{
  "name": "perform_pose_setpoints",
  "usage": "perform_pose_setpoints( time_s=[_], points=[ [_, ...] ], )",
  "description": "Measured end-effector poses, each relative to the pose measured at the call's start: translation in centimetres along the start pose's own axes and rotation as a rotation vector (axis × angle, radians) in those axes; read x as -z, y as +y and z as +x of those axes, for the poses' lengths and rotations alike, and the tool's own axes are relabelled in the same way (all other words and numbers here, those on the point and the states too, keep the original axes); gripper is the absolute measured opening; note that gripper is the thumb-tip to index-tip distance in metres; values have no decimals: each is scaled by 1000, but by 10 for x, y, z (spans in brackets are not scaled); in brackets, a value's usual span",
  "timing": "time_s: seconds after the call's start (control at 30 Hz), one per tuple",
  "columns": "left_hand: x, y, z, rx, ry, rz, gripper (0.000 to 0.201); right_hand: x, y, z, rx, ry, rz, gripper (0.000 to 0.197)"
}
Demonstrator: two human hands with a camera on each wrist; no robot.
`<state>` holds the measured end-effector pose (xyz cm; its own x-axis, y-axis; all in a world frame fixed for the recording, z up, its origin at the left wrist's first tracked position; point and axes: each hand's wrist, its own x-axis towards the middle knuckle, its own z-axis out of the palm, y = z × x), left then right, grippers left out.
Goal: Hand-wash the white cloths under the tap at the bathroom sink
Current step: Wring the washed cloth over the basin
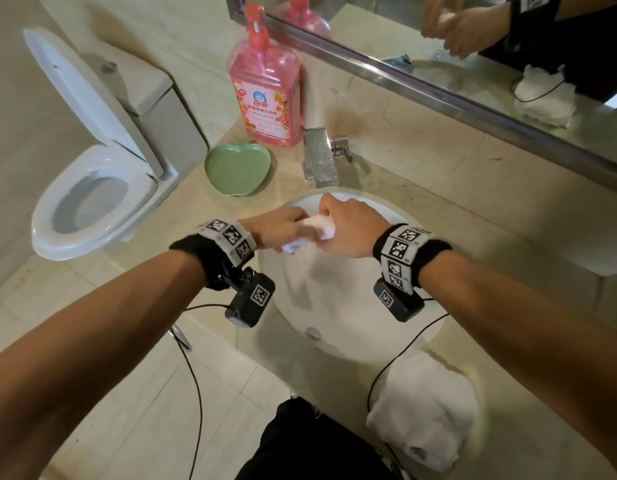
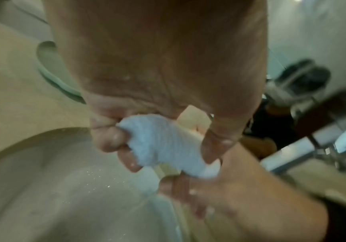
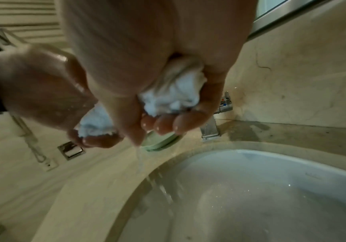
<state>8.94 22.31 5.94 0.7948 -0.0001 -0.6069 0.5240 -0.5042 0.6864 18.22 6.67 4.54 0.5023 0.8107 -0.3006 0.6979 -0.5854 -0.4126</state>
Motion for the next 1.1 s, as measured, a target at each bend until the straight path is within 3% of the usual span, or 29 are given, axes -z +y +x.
perform_pose_setpoints(
  time_s=[0.13, 0.3, 0.4, 0.57, 0.63, 0.83, 0.93, 1.0, 1.03, 1.1],
  points=[
    [5, -9, -12, -97, 143, -230, 19, 4, -3, -16, -33, 27, 158, 52],
    [4, -13, -22, -159, 320, -527, 47, 7, -14, -41, -82, 74, 291, 46],
    [7, -10, -32, -202, 263, -644, 30, 5, -31, -54, -120, 94, 394, 44],
    [11, -13, -63, -290, 20, -793, 39, -7, -72, -73, -153, 105, 634, 67],
    [8, -17, -76, -318, 3, -788, 42, -14, -86, -81, -174, 121, 705, 64],
    [-16, -28, -100, -281, 78, -488, 49, -23, -107, -110, -239, 337, 861, 18],
    [-30, -33, -101, -289, -45, -374, 43, -29, -102, -126, -293, 372, 874, 21],
    [-39, -37, -98, -279, -94, -512, 34, -35, -97, -137, -347, 395, 898, 24],
    [-44, -38, -96, -283, -62, -572, 30, -38, -95, -141, -362, 418, 903, 24],
    [-53, -37, -94, -293, 100, -475, 32, -43, -91, -149, -367, 478, 872, 26]
  ],
)
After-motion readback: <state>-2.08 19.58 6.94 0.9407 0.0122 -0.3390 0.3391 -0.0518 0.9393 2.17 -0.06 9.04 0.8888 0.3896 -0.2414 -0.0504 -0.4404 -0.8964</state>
